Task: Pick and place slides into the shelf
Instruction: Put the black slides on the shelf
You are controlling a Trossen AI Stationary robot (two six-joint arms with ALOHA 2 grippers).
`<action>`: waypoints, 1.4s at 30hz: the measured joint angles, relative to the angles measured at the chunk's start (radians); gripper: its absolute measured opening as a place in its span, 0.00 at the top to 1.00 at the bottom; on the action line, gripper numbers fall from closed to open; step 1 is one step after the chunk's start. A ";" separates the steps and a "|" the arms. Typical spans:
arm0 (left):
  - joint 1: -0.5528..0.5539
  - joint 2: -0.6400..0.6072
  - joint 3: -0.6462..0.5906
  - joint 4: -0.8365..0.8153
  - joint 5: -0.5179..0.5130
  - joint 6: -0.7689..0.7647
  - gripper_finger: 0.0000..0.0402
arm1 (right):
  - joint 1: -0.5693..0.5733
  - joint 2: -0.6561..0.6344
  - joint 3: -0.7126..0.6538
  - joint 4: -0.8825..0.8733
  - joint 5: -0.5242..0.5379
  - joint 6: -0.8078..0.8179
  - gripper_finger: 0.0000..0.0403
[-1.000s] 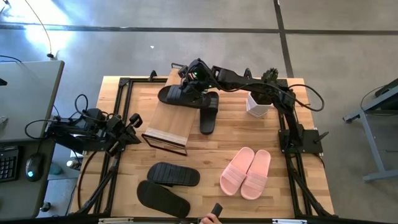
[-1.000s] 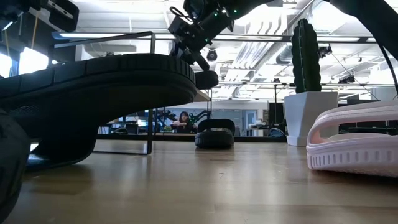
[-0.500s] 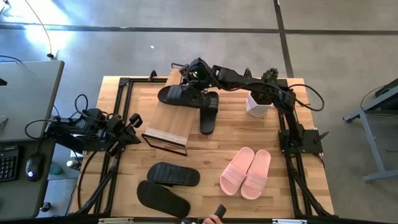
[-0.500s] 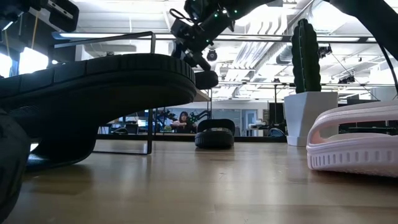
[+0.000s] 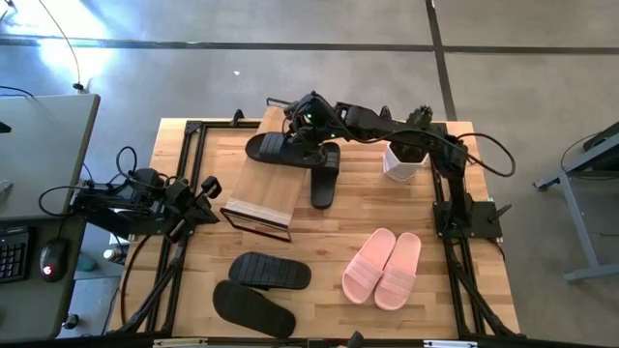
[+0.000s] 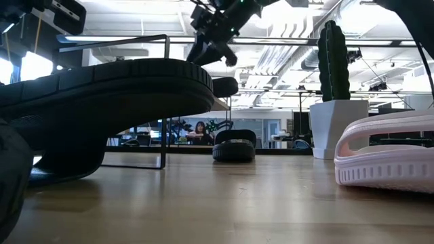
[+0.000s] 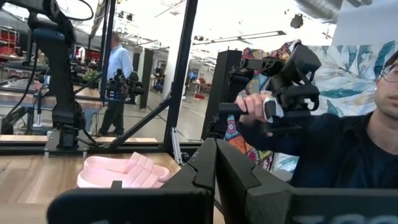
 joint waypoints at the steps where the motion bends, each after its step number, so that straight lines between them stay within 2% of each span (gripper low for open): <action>1: 0.000 0.000 0.000 0.000 0.000 0.000 1.00 | 0.004 -0.007 0.000 -0.025 0.023 0.006 0.71; 9: 0.000 0.000 0.000 0.000 0.000 0.000 1.00 | 0.076 -0.110 0.000 -0.202 0.173 0.105 0.71; 14: 0.000 0.000 0.000 0.000 -0.001 0.000 1.00 | 0.153 -0.201 0.000 -0.334 0.370 0.242 0.71; 16: 0.000 0.000 0.000 0.000 -0.001 0.000 1.00 | 0.190 -0.244 0.000 -0.418 0.448 0.364 0.71; 18: 0.000 0.000 0.000 0.000 -0.001 0.000 1.00 | 0.223 -0.285 0.000 -0.502 0.484 0.559 0.71; 20: 0.000 0.000 0.000 0.000 -0.001 0.000 1.00 | 0.246 -0.326 0.000 -0.620 0.450 0.774 0.71; 24: 0.000 0.000 0.000 0.000 -0.003 0.000 1.00 | 0.270 -0.386 0.000 -0.806 0.301 1.181 0.71; 29: 0.000 0.000 0.000 0.000 -0.004 0.000 1.00 | 0.379 -0.373 -0.004 -0.925 0.385 1.380 0.71; 31: 0.000 0.000 0.000 0.000 -0.004 0.000 1.00 | 0.437 -0.368 -0.056 -0.874 0.410 1.398 0.71; 33: 0.000 0.000 0.000 0.000 -0.004 0.000 1.00 | 0.499 -0.375 -0.165 -0.740 0.445 1.380 0.71; 37: 0.000 0.000 0.000 0.000 -0.004 0.000 1.00 | 0.594 -0.418 -0.512 -0.461 0.571 1.452 0.71; 39: 0.000 0.000 0.000 0.000 -0.004 0.000 1.00 | 0.616 -0.446 -0.693 -0.322 0.694 1.543 0.71; 42: 0.000 0.000 0.000 0.000 -0.004 0.000 1.00 | 0.624 -0.478 -0.923 -0.070 0.978 1.660 0.71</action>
